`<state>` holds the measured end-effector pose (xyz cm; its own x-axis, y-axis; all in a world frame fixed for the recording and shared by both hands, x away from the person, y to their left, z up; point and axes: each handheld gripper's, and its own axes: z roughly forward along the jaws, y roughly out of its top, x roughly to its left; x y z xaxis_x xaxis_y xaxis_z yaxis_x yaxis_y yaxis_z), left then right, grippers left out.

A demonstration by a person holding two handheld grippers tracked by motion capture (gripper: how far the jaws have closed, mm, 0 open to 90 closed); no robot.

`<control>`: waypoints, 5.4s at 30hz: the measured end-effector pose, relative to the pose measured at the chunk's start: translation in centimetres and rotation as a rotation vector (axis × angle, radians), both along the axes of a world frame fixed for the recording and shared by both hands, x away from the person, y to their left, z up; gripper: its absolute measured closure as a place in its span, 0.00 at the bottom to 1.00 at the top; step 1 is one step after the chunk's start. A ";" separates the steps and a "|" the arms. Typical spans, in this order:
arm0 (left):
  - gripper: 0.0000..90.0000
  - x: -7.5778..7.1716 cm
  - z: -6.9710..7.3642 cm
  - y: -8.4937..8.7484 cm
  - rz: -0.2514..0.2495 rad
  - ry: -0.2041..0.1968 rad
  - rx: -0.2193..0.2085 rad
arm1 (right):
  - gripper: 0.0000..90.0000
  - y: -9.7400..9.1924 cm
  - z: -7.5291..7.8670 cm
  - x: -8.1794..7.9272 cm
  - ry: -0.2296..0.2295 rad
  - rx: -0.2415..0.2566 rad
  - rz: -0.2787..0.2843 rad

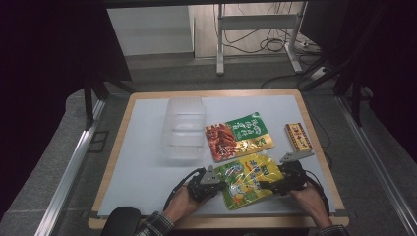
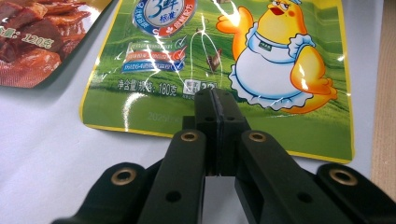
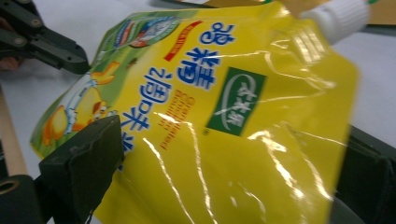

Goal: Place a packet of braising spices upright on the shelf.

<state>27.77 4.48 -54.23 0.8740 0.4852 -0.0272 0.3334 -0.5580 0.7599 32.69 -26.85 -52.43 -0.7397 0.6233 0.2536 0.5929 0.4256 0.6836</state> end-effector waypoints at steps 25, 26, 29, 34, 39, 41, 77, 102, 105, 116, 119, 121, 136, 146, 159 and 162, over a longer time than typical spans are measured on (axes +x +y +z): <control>0.88 -0.4 0.2 0.3 0.019 -0.051 0.026 | 0.66 0.7 2.1 -0.1 0.066 0.038 -0.053; 0.85 -0.6 0.2 0.3 0.026 -0.060 0.026 | 0.70 0.6 2.2 -0.1 0.058 0.040 -0.056; 0.77 -0.9 0.5 0.4 0.035 -0.096 0.044 | 0.82 0.5 2.7 -0.4 0.032 0.050 -0.064; 0.63 -1.1 0.9 0.9 0.042 -0.079 -0.007 | 0.94 0.5 3.3 -0.7 0.017 0.084 -0.072; 0.43 -1.5 1.2 1.3 0.055 -0.083 -0.023 | 0.96 0.4 3.7 -0.7 0.031 0.127 -0.070; 0.34 -1.5 1.3 1.6 0.063 -0.077 -0.036 | 0.96 0.3 3.8 -0.6 0.038 0.137 -0.067; 0.03 -1.8 1.7 4.0 0.134 -0.131 -0.066 | 0.99 1.4 9.9 -0.5 -0.037 0.201 0.004; 0.02 -2.2 1.8 4.8 0.120 -0.103 -0.068 | 0.99 2.2 13.0 1.4 -0.106 0.204 0.006; 0.02 -2.2 1.8 4.8 0.119 -0.104 -0.062 | 0.99 2.2 13.3 1.6 -0.110 0.214 0.009; 0.02 -2.3 1.9 4.7 0.117 -0.107 -0.060 | 0.99 2.4 14.8 2.9 -0.134 0.208 0.010; 0.02 -2.4 1.9 4.7 0.116 -0.109 -0.062 | 0.99 2.7 15.2 3.4 -0.141 0.211 0.018; 0.02 -2.5 1.9 4.8 0.116 -0.105 -0.063 | 0.99 2.9 15.4 3.7 -0.147 0.213 0.020; 0.01 -3.2 2.0 5.4 0.122 -0.096 -0.071 | 0.99 4.6 16.3 6.8 -0.173 0.206 0.062; 0.01 -3.3 1.9 5.5 0.125 -0.087 -0.069 | 0.99 5.6 17.0 8.8 -0.183 0.207 0.044; 0.01 -3.5 1.9 5.3 0.107 -0.088 -0.062 | 0.99 7.4 17.4 11.0 -0.194 0.204 0.047; 0.01 -3.4 1.9 5.4 0.108 -0.087 -0.061 | 0.99 7.8 17.4 11.5 -0.194 0.200 0.050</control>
<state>24.34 9.83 -52.34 0.8168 0.5767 0.0144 0.3203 -0.4742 0.8201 44.19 -19.10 -35.03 -0.8151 0.5366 0.2184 0.4244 0.2964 0.8556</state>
